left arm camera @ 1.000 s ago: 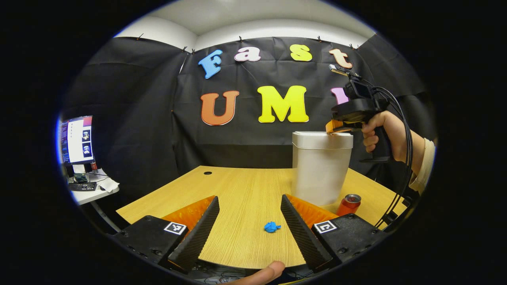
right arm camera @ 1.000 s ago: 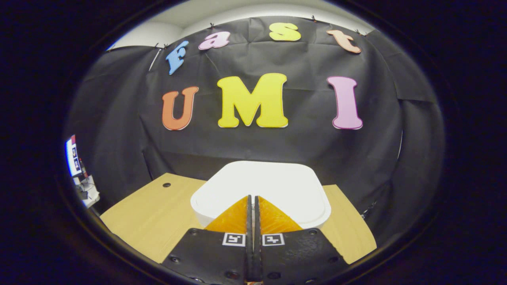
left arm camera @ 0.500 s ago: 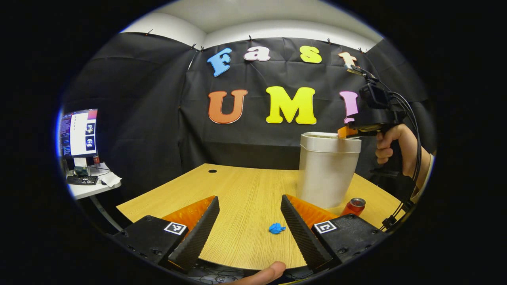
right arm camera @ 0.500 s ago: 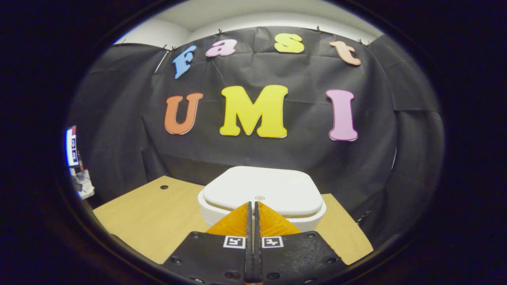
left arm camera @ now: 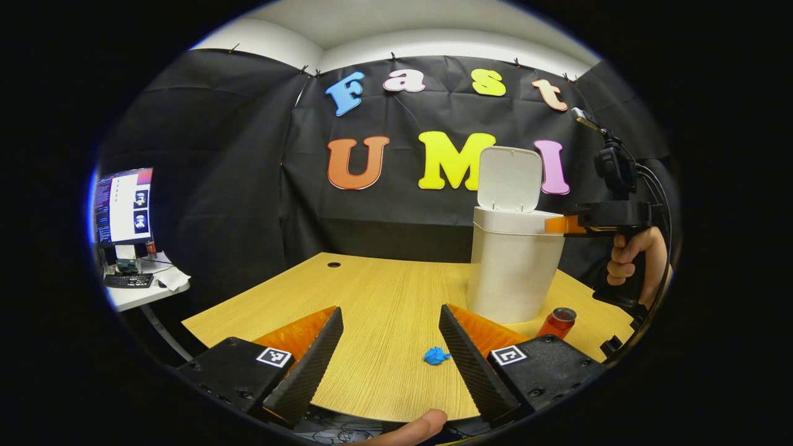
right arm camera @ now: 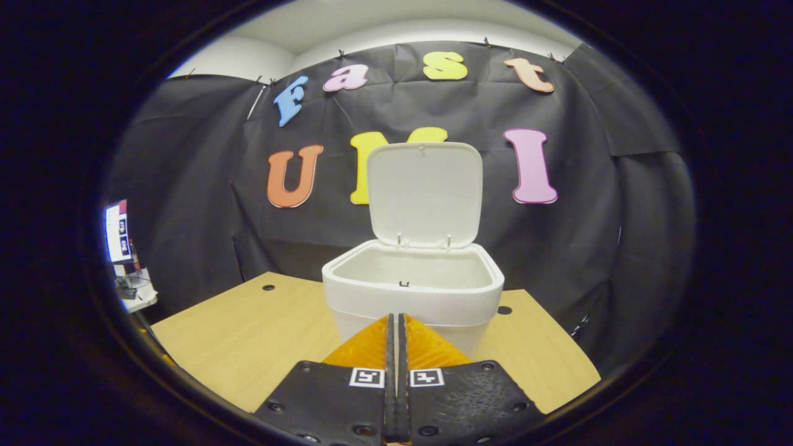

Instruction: Press the lid of the desktop garbage bin to open it, pick up the crumpled paper on the desktop and throw it into the bin, then pick up the pop can on the desktop and drop it into the bin, and finally close the garbage bin lid.

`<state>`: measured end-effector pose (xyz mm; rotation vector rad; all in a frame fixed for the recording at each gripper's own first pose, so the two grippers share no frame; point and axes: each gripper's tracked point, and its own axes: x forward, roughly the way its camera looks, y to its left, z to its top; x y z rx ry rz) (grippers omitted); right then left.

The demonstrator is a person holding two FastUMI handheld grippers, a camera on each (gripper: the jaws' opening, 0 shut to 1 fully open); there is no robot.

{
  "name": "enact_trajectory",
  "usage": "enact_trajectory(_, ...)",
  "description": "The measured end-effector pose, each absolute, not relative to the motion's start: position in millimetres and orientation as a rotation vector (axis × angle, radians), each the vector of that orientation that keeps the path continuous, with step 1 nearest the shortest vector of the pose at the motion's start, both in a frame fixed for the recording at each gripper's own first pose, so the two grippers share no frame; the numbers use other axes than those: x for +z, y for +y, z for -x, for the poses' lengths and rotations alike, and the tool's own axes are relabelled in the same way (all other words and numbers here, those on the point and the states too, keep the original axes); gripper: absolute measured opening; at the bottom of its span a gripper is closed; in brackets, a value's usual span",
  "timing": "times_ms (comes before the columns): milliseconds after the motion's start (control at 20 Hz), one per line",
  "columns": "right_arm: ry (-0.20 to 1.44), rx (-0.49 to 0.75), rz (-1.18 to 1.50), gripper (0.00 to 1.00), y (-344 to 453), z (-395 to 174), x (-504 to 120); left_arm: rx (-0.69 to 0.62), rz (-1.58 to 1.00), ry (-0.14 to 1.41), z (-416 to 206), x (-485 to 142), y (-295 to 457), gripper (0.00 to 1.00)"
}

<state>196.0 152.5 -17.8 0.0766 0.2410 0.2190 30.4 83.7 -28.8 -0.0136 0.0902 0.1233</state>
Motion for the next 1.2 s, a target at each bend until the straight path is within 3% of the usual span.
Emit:
enact_trajectory(200,0.24,0.125,-0.036,0.01,127,-179,-29,0.127,0.014,0.099,-34,-35,83,1.0)
enact_trajectory(800,0.176,0.129,-0.011,0.01,114,-104,-66,0.084,-0.001,0.176,-59,-74,66,1.0)
enact_trajectory(900,0.188,0.162,-0.057,0.16,116,-89,-75,0.08,-0.006,0.19,-69,-86,65,1.0)
enact_trajectory(950,0.189,0.179,-0.063,0.31,118,-83,-78,0.092,0.004,0.21,-73,-96,68,1.0)
enact_trajectory(1100,0.14,0.2,-0.029,0.42,119,-68,-80,0.095,0.038,0.262,-85,-122,63,1.0)
enact_trajectory(1150,0.124,0.216,-0.026,0.58,122,-63,-83,0.088,0.027,0.274,-89,-129,60,1.0)
enact_trajectory(1200,0.11,0.226,-0.027,0.62,122,-59,-86,0.084,0.014,0.285,-94,-137,59,1.0)
